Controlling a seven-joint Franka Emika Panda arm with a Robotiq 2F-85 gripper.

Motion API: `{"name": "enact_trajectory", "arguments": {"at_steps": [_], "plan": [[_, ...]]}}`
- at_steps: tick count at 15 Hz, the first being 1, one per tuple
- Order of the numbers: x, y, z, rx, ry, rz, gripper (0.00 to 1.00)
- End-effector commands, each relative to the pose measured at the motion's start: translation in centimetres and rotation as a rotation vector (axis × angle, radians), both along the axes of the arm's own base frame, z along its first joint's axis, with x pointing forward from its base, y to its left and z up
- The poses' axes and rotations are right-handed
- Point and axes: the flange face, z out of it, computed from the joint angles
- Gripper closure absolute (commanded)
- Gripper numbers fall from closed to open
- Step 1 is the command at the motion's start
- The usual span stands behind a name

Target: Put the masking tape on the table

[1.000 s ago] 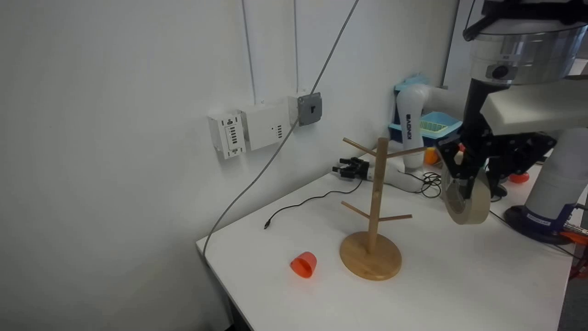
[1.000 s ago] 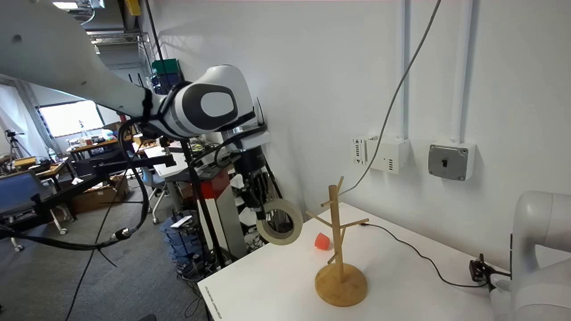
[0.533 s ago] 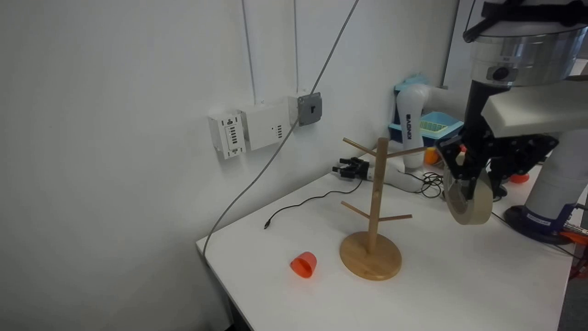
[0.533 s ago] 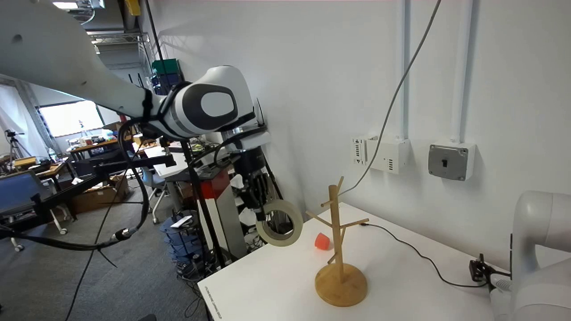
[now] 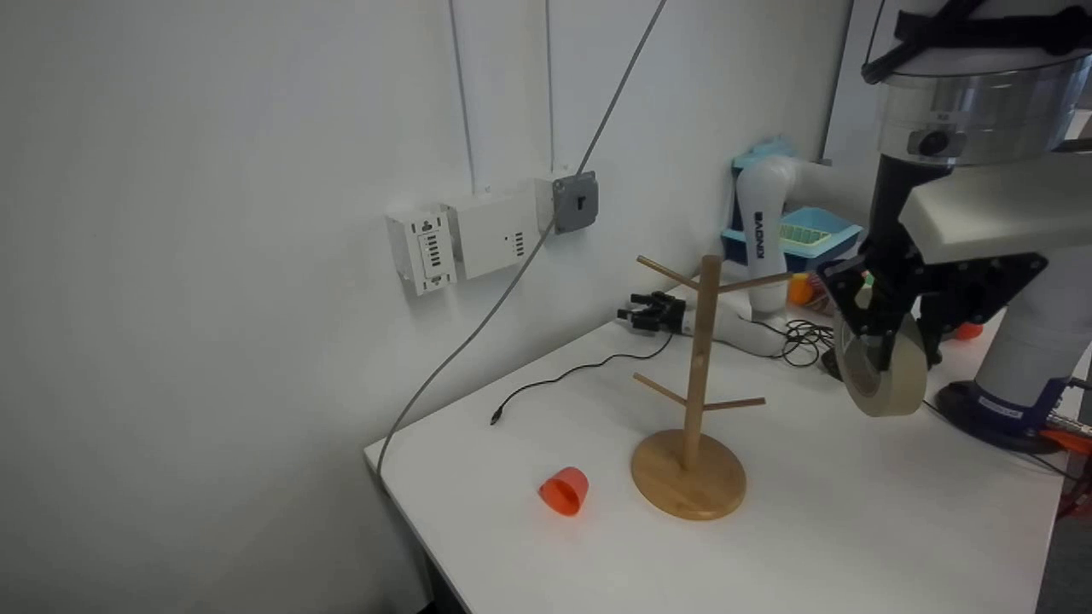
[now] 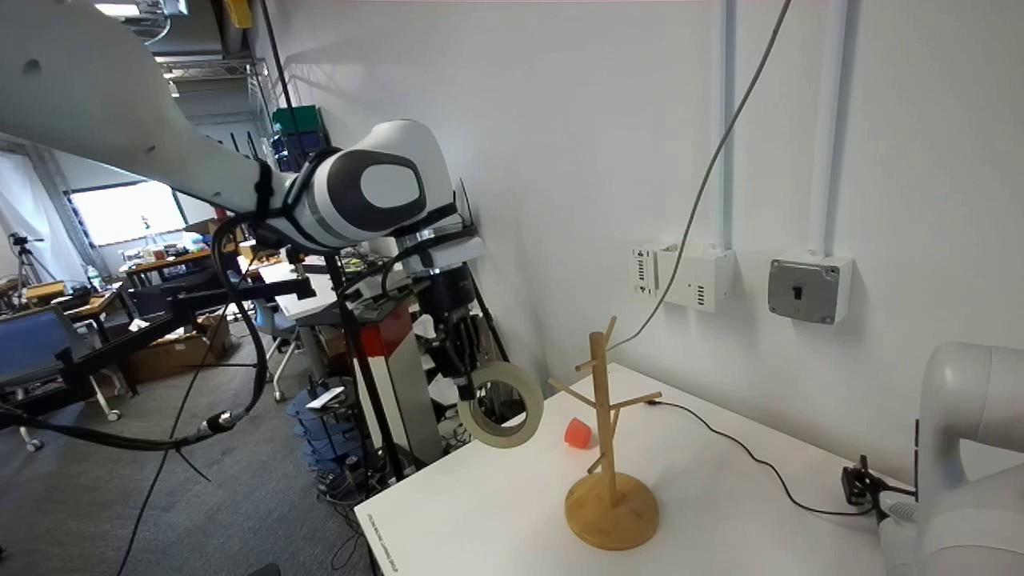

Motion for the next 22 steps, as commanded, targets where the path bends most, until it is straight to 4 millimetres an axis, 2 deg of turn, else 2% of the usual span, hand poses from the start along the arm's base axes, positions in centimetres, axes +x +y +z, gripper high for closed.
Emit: {"name": "enact_trajectory", "arguments": {"at_steps": [1,2,3,6,9,10,18,19,22], "plan": [[0.0,0.0,0.1,0.000,0.001,0.000,0.71],[0.0,0.0,0.1,0.000,0.001,0.000,0.71],[0.0,0.0,0.1,0.000,0.001,0.000,0.93],[0.3,-0.1,-0.1,-0.054,-0.053,0.014,0.93],[0.2,0.1,-0.3,-0.031,-0.014,-0.024,0.93],[0.3,0.0,-0.6,-0.043,-0.019,-0.004,0.71],[0.4,0.1,-0.8,-0.039,-0.013,-0.006,0.71],[0.4,0.1,-0.8,-0.039,-0.013,-0.006,0.93],[0.3,0.1,-1.1,-0.033,0.001,-0.013,0.93]]}}
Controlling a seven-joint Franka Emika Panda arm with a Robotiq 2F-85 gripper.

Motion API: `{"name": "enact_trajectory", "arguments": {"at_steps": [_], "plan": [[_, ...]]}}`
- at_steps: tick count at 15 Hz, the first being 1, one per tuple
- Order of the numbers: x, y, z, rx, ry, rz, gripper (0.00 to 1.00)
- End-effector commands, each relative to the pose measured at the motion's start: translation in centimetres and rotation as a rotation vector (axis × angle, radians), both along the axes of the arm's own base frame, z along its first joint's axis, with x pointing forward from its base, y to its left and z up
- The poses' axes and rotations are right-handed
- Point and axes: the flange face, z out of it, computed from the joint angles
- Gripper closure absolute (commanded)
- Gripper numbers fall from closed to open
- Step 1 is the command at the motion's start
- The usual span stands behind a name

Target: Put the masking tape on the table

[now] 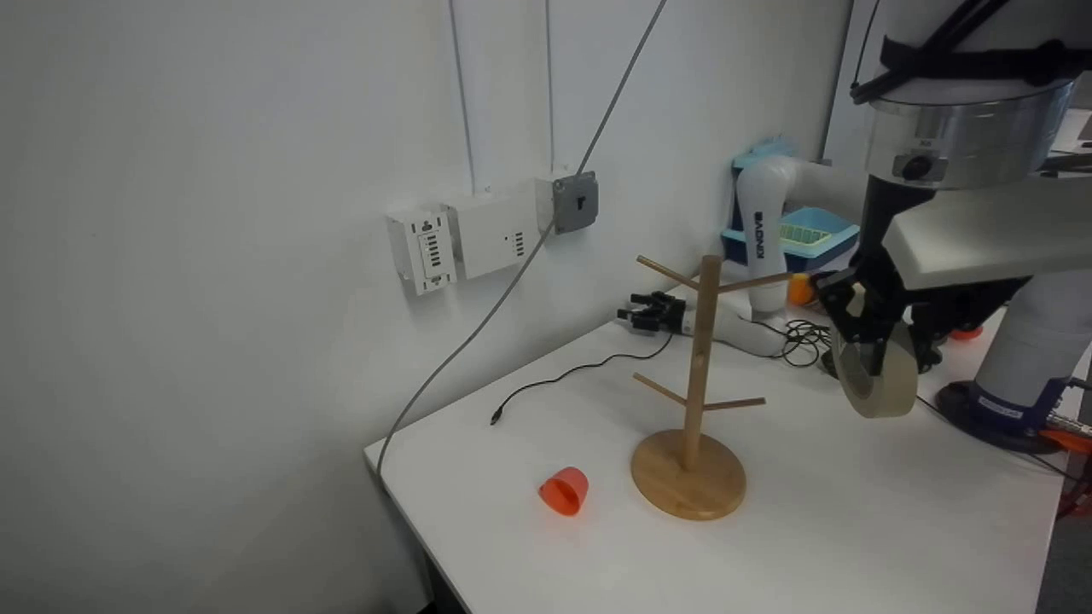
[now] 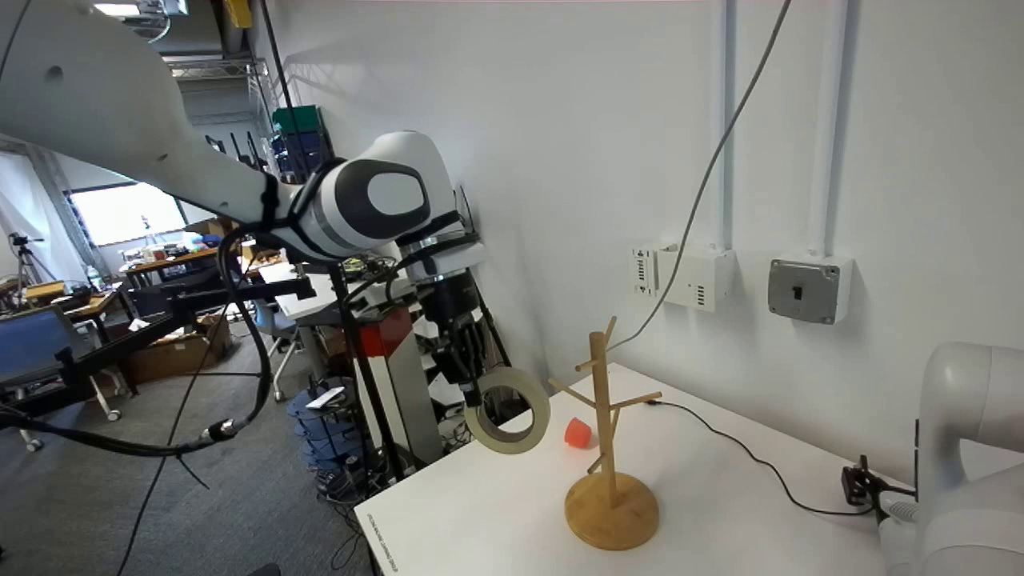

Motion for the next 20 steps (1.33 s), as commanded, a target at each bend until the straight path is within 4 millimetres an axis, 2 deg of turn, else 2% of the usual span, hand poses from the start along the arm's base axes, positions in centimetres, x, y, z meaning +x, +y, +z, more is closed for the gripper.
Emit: {"name": "enact_trajectory", "arguments": {"at_steps": [1,2,3,7,11,13,16,20], "plan": [[-0.2,0.0,0.0,0.001,0.027,-0.022,0.93],[0.6,-3.1,1.3,-0.018,0.034,-0.037,0.93],[1.1,-3.7,-1.1,-0.036,0.047,-0.054,0.93],[1.6,-6.9,-5.3,-0.087,0.088,-0.102,0.93],[2.1,-8.0,-9.1,-0.106,0.150,-0.126,0.93],[2.1,-8.2,-10.2,-0.104,0.180,-0.115,0.93],[1.6,-8.7,-10.3,-0.097,0.190,-0.103,0.93],[0.2,-7.5,-9.9,-0.085,0.167,-0.063,0.93]]}}
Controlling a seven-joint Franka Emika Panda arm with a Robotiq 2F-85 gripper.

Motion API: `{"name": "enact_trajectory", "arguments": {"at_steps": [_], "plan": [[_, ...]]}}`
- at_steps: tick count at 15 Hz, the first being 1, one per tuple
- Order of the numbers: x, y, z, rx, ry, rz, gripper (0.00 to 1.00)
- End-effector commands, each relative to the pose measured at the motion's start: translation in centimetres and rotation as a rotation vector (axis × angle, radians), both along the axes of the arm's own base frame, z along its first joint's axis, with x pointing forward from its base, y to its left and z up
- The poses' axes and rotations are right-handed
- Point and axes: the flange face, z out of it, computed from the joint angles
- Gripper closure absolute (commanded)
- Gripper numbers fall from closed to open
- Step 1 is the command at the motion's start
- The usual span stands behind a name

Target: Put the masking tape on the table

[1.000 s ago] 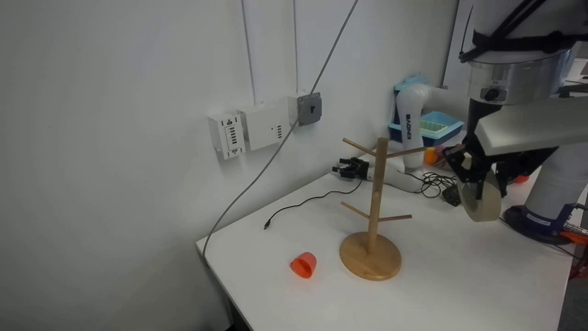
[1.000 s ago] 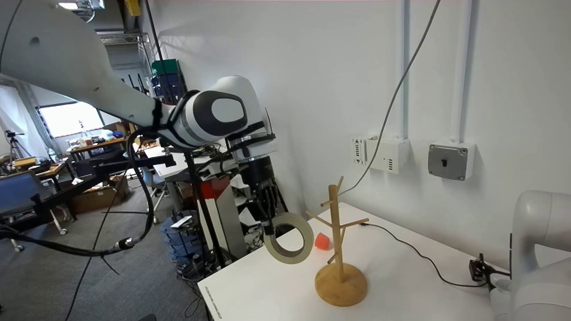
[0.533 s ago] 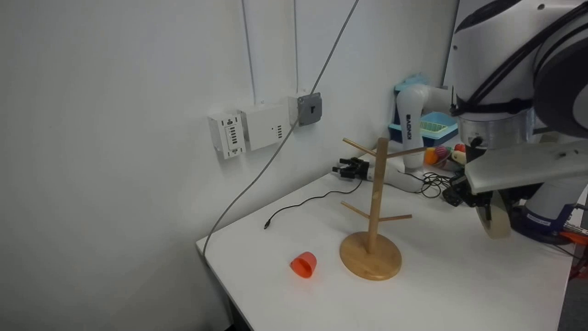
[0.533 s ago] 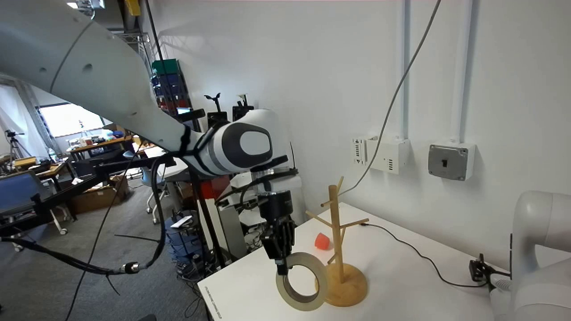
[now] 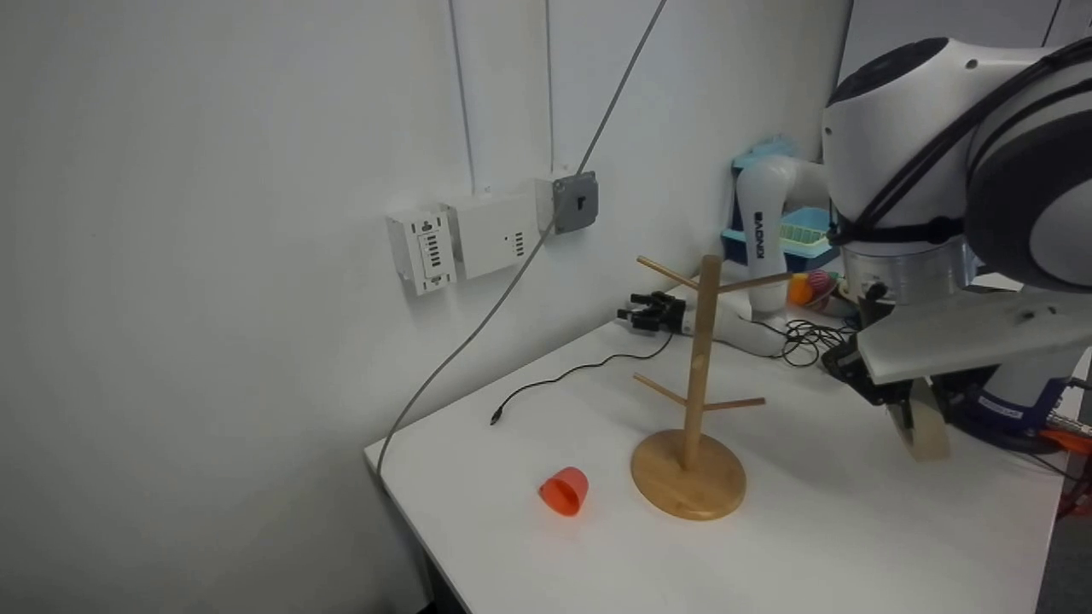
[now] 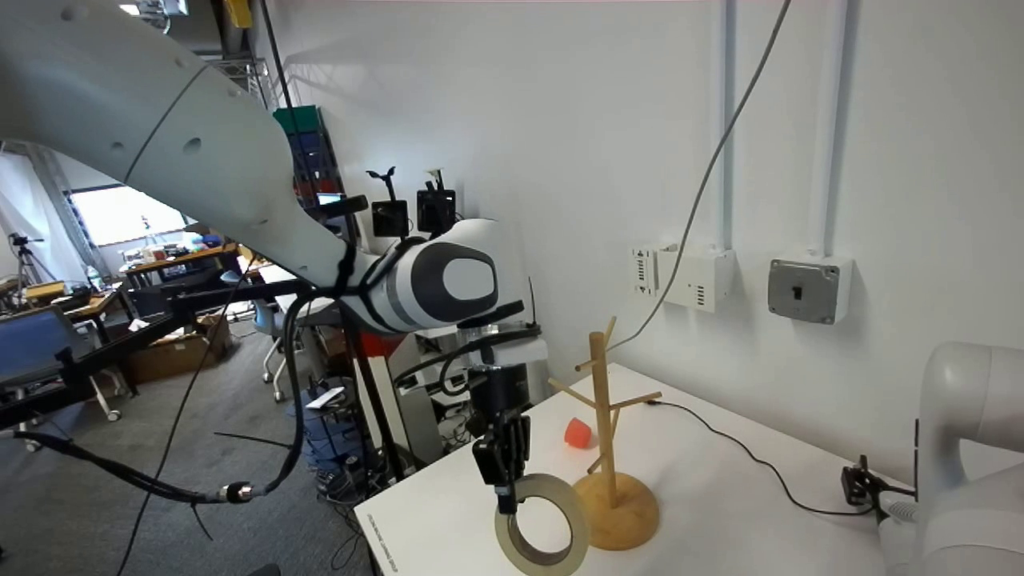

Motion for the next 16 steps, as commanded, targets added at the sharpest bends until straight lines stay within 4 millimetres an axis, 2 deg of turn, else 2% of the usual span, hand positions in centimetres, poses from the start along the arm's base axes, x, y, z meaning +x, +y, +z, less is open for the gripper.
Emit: {"name": "enact_trajectory", "arguments": {"at_steps": [1,9,10,14,15,16], "plan": [[-1.5,0.8,0.9,0.014,-0.031,0.061,0.93],[-3.7,1.6,0.1,0.013,-0.036,0.151,0.93],[-2.8,1.8,-0.8,0.029,-0.011,0.109,0.71],[-3.2,1.8,-0.7,0.022,-0.014,0.120,0.71],[-3.2,1.7,-0.7,0.022,-0.014,0.120,0.93],[-3.1,1.7,-0.7,0.018,-0.030,0.119,0.93]]}}
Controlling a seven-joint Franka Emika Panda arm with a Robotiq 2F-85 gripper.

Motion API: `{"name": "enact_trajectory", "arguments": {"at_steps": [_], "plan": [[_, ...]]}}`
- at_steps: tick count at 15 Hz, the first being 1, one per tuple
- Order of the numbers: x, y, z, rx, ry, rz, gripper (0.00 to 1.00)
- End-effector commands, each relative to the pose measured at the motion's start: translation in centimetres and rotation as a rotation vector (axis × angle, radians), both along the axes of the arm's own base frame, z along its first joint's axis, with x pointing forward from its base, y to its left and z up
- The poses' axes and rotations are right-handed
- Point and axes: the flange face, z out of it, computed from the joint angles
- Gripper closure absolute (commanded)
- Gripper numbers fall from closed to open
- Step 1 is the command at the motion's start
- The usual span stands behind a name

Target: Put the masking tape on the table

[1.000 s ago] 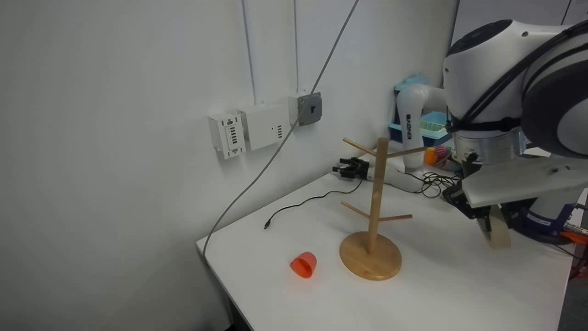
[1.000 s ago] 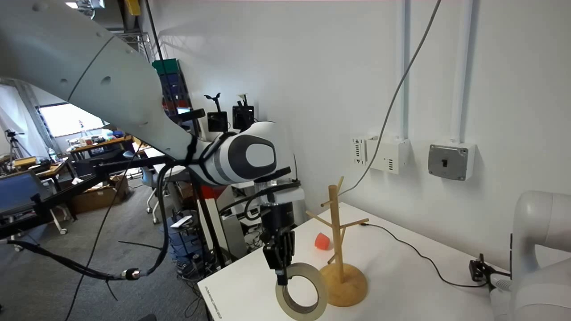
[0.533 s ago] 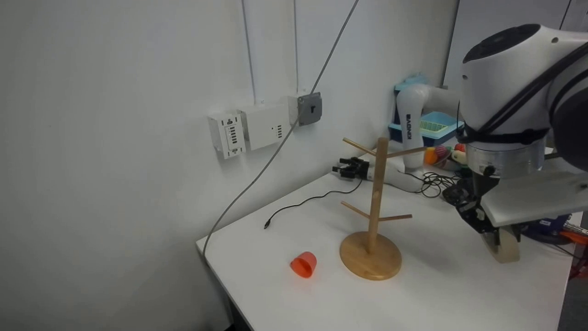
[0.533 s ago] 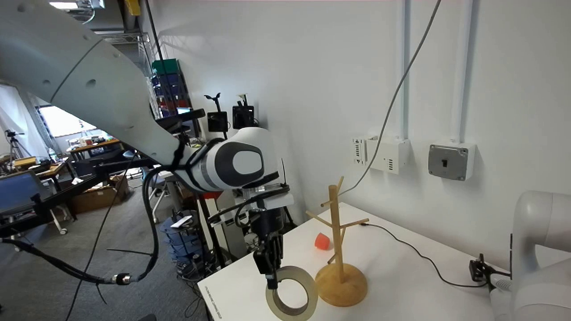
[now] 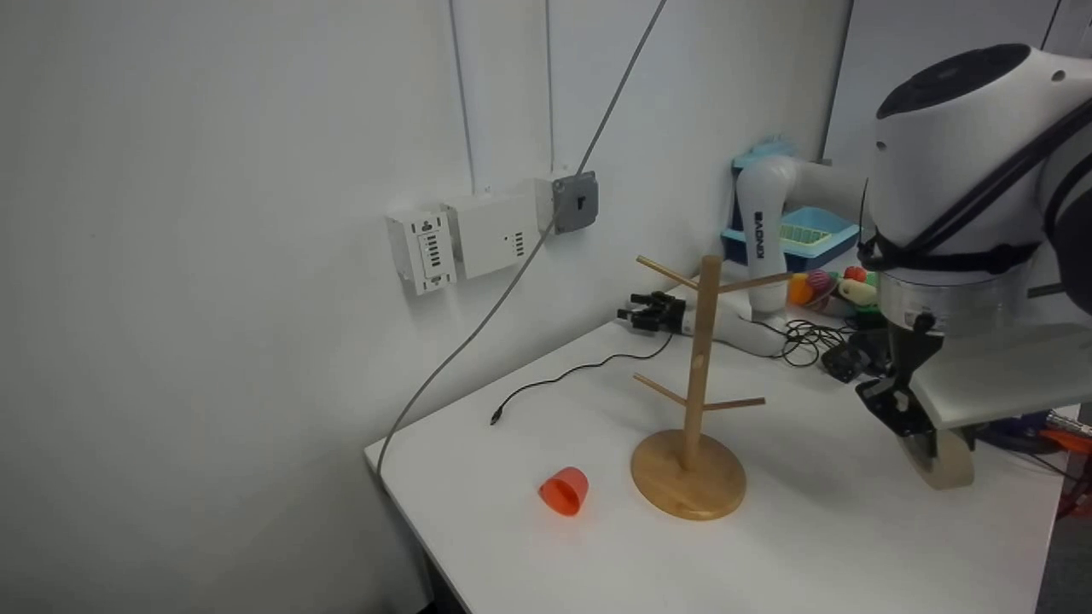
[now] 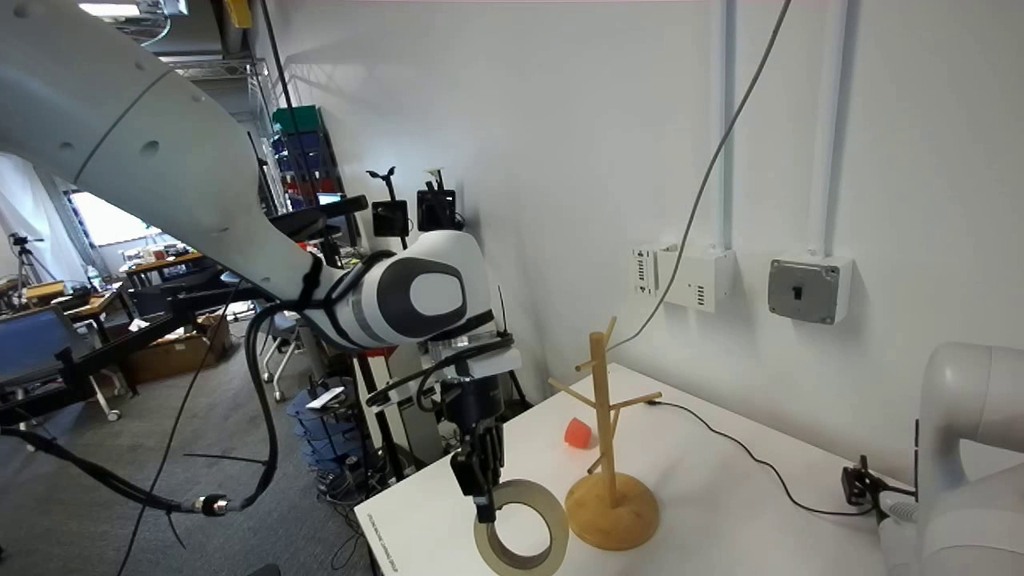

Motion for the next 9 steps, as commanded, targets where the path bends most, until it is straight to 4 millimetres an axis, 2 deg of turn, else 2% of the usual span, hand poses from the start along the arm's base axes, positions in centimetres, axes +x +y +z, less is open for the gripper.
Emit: {"name": "enact_trajectory", "arguments": {"at_steps": [1,4,5,9], "plan": [[0.2,0.0,-0.1,0.000,-0.021,-0.003,0.93],[0.2,0.1,-0.2,0.008,-0.023,0.000,0.93],[3.1,-0.4,0.8,0.001,-0.028,0.011,0.93],[5.3,0.5,0.4,-0.004,-0.068,0.010,0.93]]}}
